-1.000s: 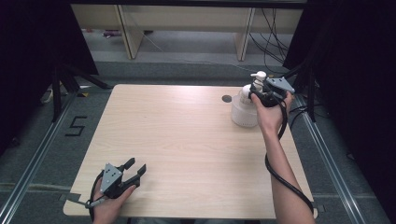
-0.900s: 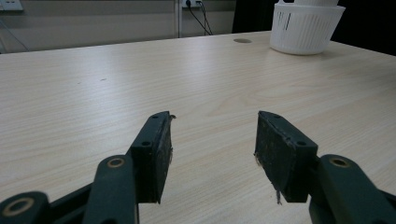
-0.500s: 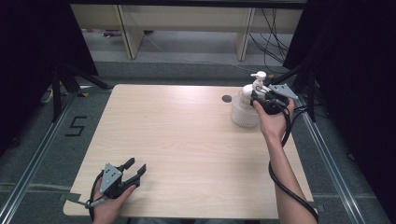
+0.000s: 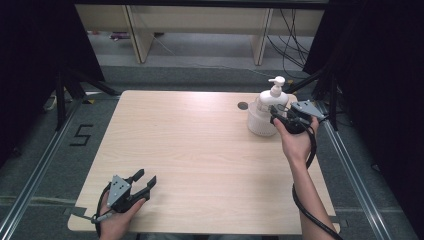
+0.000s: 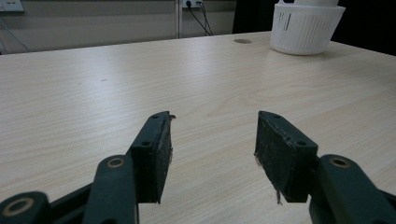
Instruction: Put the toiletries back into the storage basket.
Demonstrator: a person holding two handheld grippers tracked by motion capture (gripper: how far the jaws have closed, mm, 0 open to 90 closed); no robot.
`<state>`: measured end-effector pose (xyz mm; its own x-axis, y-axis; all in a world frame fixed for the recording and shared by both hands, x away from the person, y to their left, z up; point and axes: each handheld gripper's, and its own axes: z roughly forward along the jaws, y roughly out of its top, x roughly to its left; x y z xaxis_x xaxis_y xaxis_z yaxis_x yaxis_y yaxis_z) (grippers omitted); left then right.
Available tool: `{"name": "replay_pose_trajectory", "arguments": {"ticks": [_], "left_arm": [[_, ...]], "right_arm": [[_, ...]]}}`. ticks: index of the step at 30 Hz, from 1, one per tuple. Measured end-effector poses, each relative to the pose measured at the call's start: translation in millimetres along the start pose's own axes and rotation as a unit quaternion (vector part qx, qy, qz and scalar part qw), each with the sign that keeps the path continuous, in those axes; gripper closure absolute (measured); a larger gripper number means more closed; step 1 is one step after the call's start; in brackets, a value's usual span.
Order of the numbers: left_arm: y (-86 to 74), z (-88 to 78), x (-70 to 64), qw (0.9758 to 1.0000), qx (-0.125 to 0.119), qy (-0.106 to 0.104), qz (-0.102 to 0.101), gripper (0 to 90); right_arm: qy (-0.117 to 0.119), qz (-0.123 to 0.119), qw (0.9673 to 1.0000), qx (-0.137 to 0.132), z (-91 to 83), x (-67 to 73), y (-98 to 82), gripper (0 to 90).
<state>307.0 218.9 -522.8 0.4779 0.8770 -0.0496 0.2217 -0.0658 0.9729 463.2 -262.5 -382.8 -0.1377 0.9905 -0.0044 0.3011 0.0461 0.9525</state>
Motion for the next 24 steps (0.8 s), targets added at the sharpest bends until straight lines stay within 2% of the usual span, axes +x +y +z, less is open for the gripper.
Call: {"name": "replay_pose_trajectory", "arguments": {"ticks": [2,3,5,9,10,13,15,17,18,19,20,21,23,24], "left_arm": [[-0.2,0.4,0.2,1.0000,-0.003,-0.001,0.000,45.2],[-0.4,1.2,0.4,1.0000,-0.007,-0.004,0.000,45.2],[-0.4,1.4,0.7,1.0000,-0.007,-0.003,0.000,45.2],[-0.5,1.0,0.7,1.0000,-0.007,-0.004,-0.001,45.2],[-0.5,1.3,0.8,1.0000,-0.008,-0.004,-0.001,45.2],[-0.4,1.3,0.7,1.0000,-0.007,-0.004,0.000,45.2],[-0.4,1.2,0.5,1.0000,-0.007,-0.004,0.000,45.2],[-0.4,1.1,0.3,1.0000,-0.007,-0.003,-0.002,45.2],[-0.5,1.5,0.7,1.0000,-0.008,-0.004,0.000,45.2],[-0.4,1.3,0.6,1.0000,-0.006,-0.003,-0.001,45.2],[0.0,0.2,0.2,1.0000,0.000,0.001,-0.001,45.2],[0.0,0.3,0.2,1.0000,0.000,0.001,0.000,45.2],[0.0,0.3,0.2,1.0000,0.000,0.002,-0.001,45.2],[0.0,0.3,0.2,1.0000,0.000,0.002,-0.001,45.2]], "right_arm": [[0.003,0.002,1.0000,-0.003,-2.4,-0.1,-3.3,30.4],[0.002,0.012,0.9999,0.003,-5.2,0.9,-4.5,30.4],[0.001,-0.004,1.0000,-0.006,-7.3,-1.3,-7.8,30.5],[0.012,0.004,0.9999,0.003,-14.6,-0.9,-14.5,31.0],[0.011,-0.002,0.9999,0.002,-17.0,-1.0,-16.6,31.2],[0.015,0.005,0.9998,0.009,-23.2,-0.1,-24.8,31.2],[0.016,-0.008,0.9998,0.009,-25.9,-2.6,-30.7,31.3],[0.017,0.002,0.9997,0.015,-29.8,-2.5,-37.7,31.4],[0.021,-0.004,0.9995,0.024,-31.4,-4.0,-40.3,31.5],[0.018,-0.010,0.9996,0.020,-32.7,-5.2,-44.0,31.6],[0.022,-0.001,0.9995,0.021,-33.9,-5.0,-47.6,31.6],[0.024,-0.006,0.9994,0.026,-35.8,-6.1,-50.6,31.7],[0.024,0.004,0.9994,0.023,-37.5,-5.6,-58.9,31.8],[0.026,-0.005,0.9992,0.029,-38.4,-7.3,-62.3,31.9]]}}
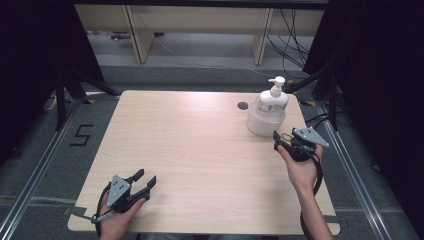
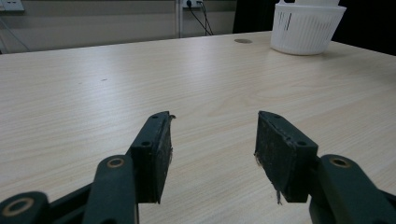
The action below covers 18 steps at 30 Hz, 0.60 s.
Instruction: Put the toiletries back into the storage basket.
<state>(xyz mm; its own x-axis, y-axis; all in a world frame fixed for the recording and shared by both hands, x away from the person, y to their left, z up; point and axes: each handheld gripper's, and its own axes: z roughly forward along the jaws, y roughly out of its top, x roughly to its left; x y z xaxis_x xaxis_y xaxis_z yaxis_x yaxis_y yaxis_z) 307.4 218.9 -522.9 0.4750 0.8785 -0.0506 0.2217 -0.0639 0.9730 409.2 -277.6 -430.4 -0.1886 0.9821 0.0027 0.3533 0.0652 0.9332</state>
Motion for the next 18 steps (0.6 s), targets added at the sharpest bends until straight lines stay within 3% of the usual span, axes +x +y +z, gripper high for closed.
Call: {"name": "replay_pose_trajectory", "arguments": {"ticks": [5,8,9,11,15,16,17,18], "left_arm": [[-0.4,1.0,0.6,1.0000,-0.005,-0.003,-0.001,45.2],[-0.2,0.6,0.3,1.0000,-0.003,-0.001,-0.001,45.2],[-0.4,1.0,0.6,1.0000,-0.005,-0.003,-0.002,45.2],[-0.3,1.0,0.6,1.0000,-0.005,-0.003,-0.002,45.2],[-0.3,1.2,1.0,1.0000,-0.007,-0.003,-0.002,45.1],[-0.4,1.1,1.0,1.0000,-0.007,-0.004,-0.004,45.1],[-0.4,1.1,1.1,1.0000,-0.007,-0.004,-0.004,45.1],[-0.4,0.9,1.1,1.0000,-0.006,-0.004,-0.005,45.1]], "right_arm": [[-0.002,0.014,0.9998,0.017,-3.9,-0.7,-19.4,32.2],[0.007,0.002,0.9999,0.013,-2.9,-2.3,-32.1,32.6],[0.006,-0.004,0.9996,0.026,-5.0,-2.5,-39.1,32.8],[0.004,0.008,0.9997,0.021,-4.8,-0.5,-43.4,32.9],[-0.001,-0.001,0.9994,0.034,-6.9,-2.9,-54.6,32.9],[0.005,0.008,0.9994,0.033,-6.8,-2.6,-57.5,32.9],[-0.002,0.005,0.9996,0.029,-6.6,-2.8,-60.0,32.9],[0.006,-0.005,0.9995,0.031,-6.4,-5.1,-62.0,32.9]]}}
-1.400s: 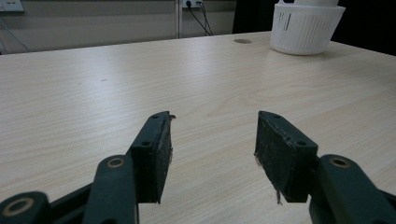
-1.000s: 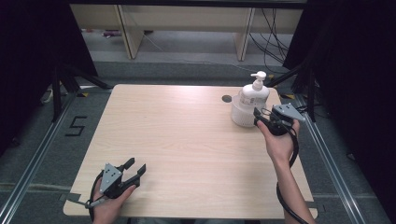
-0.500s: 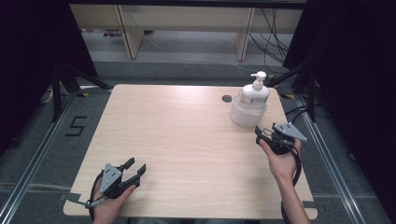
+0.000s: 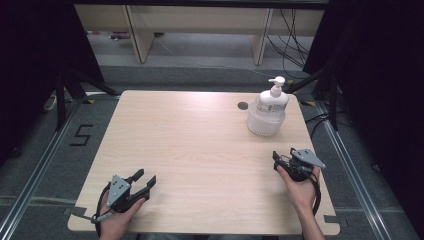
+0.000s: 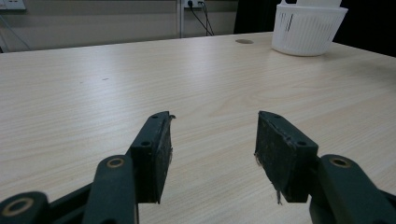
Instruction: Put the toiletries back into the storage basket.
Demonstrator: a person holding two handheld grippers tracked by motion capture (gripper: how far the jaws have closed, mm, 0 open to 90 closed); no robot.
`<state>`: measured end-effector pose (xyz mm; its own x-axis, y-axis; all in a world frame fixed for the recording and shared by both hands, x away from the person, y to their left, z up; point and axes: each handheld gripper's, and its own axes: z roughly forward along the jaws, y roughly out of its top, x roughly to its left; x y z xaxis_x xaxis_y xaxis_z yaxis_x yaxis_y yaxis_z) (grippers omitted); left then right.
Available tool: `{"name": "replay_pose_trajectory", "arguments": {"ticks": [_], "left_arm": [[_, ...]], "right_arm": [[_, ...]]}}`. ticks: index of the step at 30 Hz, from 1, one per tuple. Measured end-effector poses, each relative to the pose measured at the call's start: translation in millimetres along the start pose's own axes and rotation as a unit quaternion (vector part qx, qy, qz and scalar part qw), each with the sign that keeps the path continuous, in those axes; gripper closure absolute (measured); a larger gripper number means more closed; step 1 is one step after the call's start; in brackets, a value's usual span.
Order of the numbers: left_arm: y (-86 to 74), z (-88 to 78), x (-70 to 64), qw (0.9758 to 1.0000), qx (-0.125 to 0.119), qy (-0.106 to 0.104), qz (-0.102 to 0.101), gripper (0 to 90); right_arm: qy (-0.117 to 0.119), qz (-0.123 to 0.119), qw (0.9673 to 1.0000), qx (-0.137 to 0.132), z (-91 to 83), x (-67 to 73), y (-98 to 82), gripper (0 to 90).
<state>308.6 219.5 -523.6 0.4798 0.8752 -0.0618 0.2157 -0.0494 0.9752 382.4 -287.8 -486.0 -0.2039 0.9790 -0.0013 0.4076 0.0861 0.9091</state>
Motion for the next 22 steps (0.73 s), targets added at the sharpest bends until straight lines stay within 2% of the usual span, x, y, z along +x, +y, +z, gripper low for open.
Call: {"name": "replay_pose_trajectory", "arguments": {"ticks": [2,3,4,5,7,9,10,12,15,16,18,22], "left_arm": [[0.0,0.0,0.0,1.0000,0.000,0.000,0.000,45.1],[0.0,0.2,0.0,1.0000,0.000,0.000,0.002,45.1],[0.0,0.1,0.0,1.0000,0.000,-0.001,0.002,45.1],[0.0,0.1,0.0,1.0000,0.000,-0.001,0.002,45.1],[0.0,0.1,0.0,1.0000,0.001,-0.001,0.002,45.1],[0.0,0.2,0.1,1.0000,0.000,-0.001,0.002,45.1],[0.0,-0.1,0.1,1.0000,0.001,-0.001,0.001,45.1],[0.1,-0.2,0.4,1.0000,0.001,-0.002,0.001,45.0],[0.0,0.0,0.6,1.0000,0.001,-0.002,-0.001,45.0],[0.1,-0.3,0.6,1.0000,0.002,-0.001,-0.002,45.0],[0.4,-1.5,0.6,1.0000,0.006,0.001,-0.002,45.0],[0.4,-1.6,1.7,1.0000,0.007,0.002,-0.005,44.9]], "right_arm": [[-0.001,0.020,0.9998,0.000,-2.2,3.1,-4.4,32.9],[-0.004,0.000,1.0000,0.003,-0.9,0.9,-7.6,32.6],[-0.004,0.000,1.0000,0.003,-0.9,0.9,-7.6,32.6],[-0.004,0.023,0.9997,0.004,-1.4,3.4,-8.9,32.6],[-0.008,0.007,0.9999,-0.003,1.4,1.0,-10.5,32.5],[-0.011,0.013,0.9999,-0.001,-0.4,2.1,-12.0,32.4],[-0.012,0.000,0.9999,-0.002,-0.1,0.8,-12.2,32.3],[-0.015,-0.006,0.9999,0.002,0.0,0.8,-13.4,31.9],[-0.003,0.003,1.0000,0.008,-0.5,0.8,-14.5,31.3],[-0.014,0.010,0.9999,0.003,-0.3,3.1,-15.1,31.2],[-0.011,-0.006,0.9999,-0.001,-2.6,0.0,-13.8,31.0],[-0.018,-0.008,0.9998,-0.008,-2.6,-0.1,-13.0,30.7]]}}
